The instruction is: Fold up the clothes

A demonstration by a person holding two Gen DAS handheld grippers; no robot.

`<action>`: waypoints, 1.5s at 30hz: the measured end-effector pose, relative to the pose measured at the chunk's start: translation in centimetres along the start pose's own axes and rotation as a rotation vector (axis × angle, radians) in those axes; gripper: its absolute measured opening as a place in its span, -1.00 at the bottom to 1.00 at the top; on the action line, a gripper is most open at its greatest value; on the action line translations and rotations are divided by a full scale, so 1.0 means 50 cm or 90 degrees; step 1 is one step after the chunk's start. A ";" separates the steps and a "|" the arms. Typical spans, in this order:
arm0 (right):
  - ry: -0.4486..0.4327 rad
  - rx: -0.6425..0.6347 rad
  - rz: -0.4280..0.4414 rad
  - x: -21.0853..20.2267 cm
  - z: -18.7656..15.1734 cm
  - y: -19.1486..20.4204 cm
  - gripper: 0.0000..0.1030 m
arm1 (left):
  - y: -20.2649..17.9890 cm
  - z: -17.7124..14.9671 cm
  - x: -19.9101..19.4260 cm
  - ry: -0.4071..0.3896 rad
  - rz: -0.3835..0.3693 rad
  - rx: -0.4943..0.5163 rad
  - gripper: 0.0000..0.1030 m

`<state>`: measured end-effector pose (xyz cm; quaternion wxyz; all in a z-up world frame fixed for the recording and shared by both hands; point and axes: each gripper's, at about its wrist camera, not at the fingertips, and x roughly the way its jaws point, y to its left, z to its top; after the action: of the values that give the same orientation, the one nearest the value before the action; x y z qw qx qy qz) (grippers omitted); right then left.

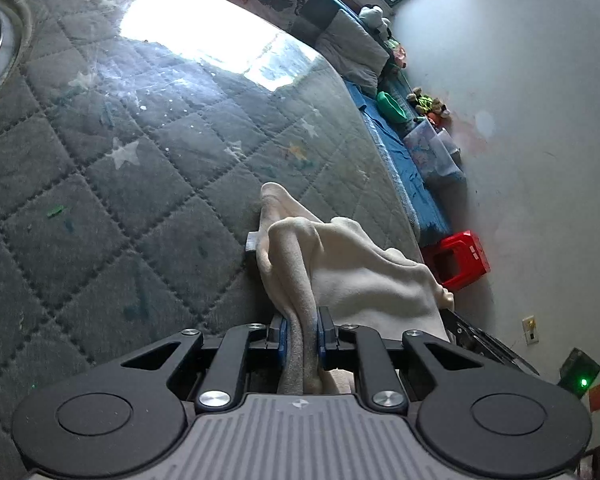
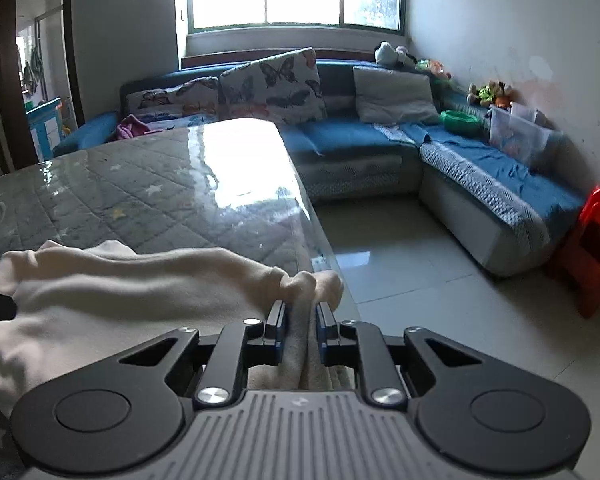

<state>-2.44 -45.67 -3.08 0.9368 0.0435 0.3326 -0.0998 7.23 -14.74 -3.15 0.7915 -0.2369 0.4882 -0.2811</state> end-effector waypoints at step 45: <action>-0.015 -0.025 0.086 -0.109 -0.037 0.025 -0.62 | -0.104 0.037 0.081 -0.009 0.003 0.136 -0.42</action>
<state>-7.46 -43.33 -1.04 0.9459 0.0466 0.3198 -0.0304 9.30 -21.07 -1.62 0.8164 -0.1516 0.4506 -0.3280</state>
